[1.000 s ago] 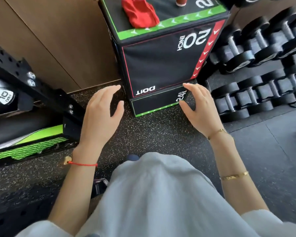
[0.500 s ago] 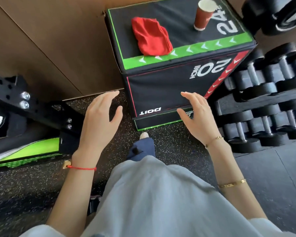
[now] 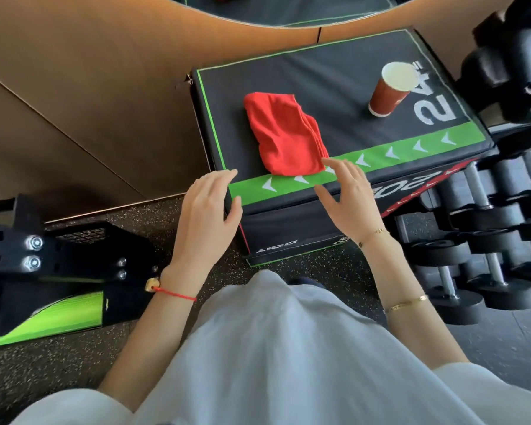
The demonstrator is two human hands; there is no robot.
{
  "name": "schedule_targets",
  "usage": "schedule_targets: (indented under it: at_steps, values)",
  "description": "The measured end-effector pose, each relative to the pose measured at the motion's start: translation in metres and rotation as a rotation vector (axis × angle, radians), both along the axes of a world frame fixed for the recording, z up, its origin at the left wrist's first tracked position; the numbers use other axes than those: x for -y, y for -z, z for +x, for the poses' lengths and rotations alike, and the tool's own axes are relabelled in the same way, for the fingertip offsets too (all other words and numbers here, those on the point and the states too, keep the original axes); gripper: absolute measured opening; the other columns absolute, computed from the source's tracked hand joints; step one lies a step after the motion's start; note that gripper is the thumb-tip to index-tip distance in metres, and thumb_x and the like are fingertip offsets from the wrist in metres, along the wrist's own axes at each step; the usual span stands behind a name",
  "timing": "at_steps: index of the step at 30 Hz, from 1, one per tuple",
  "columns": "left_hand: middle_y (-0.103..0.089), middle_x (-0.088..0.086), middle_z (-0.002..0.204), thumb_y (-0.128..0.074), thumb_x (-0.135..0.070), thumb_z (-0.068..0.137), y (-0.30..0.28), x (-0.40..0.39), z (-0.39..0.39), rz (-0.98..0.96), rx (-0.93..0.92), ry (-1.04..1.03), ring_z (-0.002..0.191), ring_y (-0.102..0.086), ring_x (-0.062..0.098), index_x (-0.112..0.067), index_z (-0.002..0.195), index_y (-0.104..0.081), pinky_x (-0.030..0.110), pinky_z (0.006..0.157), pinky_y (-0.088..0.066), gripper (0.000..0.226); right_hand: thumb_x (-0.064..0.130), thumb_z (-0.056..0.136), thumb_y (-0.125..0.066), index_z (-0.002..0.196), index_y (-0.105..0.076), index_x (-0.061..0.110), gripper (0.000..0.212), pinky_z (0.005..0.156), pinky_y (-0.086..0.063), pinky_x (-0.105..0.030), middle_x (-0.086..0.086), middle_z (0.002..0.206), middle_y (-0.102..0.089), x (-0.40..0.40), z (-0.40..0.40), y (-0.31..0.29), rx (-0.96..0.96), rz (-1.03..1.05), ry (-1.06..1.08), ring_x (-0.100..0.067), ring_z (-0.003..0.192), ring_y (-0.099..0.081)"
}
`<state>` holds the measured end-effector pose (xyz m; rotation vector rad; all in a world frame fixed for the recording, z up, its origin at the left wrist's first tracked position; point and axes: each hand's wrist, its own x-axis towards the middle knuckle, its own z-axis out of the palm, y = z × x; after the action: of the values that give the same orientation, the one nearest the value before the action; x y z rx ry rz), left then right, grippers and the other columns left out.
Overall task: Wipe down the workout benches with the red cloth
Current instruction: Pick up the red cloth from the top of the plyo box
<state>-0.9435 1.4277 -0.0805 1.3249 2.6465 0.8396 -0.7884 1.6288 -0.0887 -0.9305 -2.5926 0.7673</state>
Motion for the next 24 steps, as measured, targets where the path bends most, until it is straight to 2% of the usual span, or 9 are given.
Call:
schedule_targets:
  at_steps: [4,8,10,13,19,24]
  values:
    - [-0.058,0.007,0.135,-0.055,-0.016,0.095,0.016,-0.025,-0.016,-0.011,0.022,-0.023,0.129,-0.05,0.024,-0.01,0.136,-0.053,0.046,0.112,-0.038,0.041,0.025,0.091,-0.06,0.132,-0.051,0.007,0.045,0.107,-0.036,-0.037,-0.007,0.125,-0.058,-0.021,-0.022,0.007,-0.002,-0.032,0.02,-0.026,0.122,-0.049]
    - [-0.058,0.009,0.134,-0.056,-0.014,0.094,0.034,-0.051,-0.024,-0.013,0.026,-0.073,0.13,-0.049,0.026,-0.007,0.133,-0.055,0.041,0.115,-0.035,0.04,0.024,0.09,-0.061,0.129,-0.052,0.005,0.044,0.105,-0.036,-0.038,-0.01,0.123,-0.059,-0.046,-0.043,0.013,0.022,-0.033,0.019,-0.03,0.119,-0.049]
    - [-0.058,0.01,0.134,-0.055,-0.014,0.095,0.04,-0.061,-0.027,-0.025,0.021,-0.09,0.13,-0.049,0.026,-0.006,0.133,-0.055,0.041,0.115,-0.035,0.039,0.024,0.09,-0.061,0.129,-0.051,0.003,0.045,0.106,-0.035,-0.04,-0.012,0.126,-0.057,-0.06,-0.055,0.015,0.039,-0.029,0.007,-0.031,0.122,-0.047]
    - [-0.056,0.01,0.136,-0.055,-0.014,0.095,0.049,-0.073,-0.03,-0.057,0.029,-0.142,0.132,-0.047,0.029,-0.006,0.133,-0.055,0.047,0.114,-0.035,0.039,0.028,0.091,-0.06,0.134,-0.047,0.004,0.052,0.11,-0.031,-0.04,-0.011,0.136,-0.052,-0.079,-0.074,0.017,0.099,-0.027,-0.028,-0.031,0.13,-0.041]
    - [-0.051,0.012,0.142,-0.054,-0.014,0.095,0.061,-0.088,-0.027,-0.111,0.05,-0.235,0.138,-0.041,0.032,-0.005,0.135,-0.054,0.049,0.115,-0.032,0.04,0.039,0.09,-0.058,0.145,-0.032,0.005,0.07,0.115,-0.023,-0.04,-0.009,0.149,-0.037,-0.097,-0.11,0.027,0.202,-0.017,-0.095,-0.028,0.14,-0.029]
    - [-0.051,0.013,0.142,-0.054,-0.012,0.094,0.066,-0.09,-0.024,-0.09,0.027,-0.25,0.138,-0.041,0.033,-0.004,0.132,-0.056,0.05,0.114,-0.033,0.039,0.043,0.089,-0.058,0.134,-0.044,0.003,0.062,0.117,-0.017,-0.044,-0.011,0.147,-0.038,-0.095,-0.122,0.039,0.239,0.007,-0.081,-0.031,0.142,-0.025]
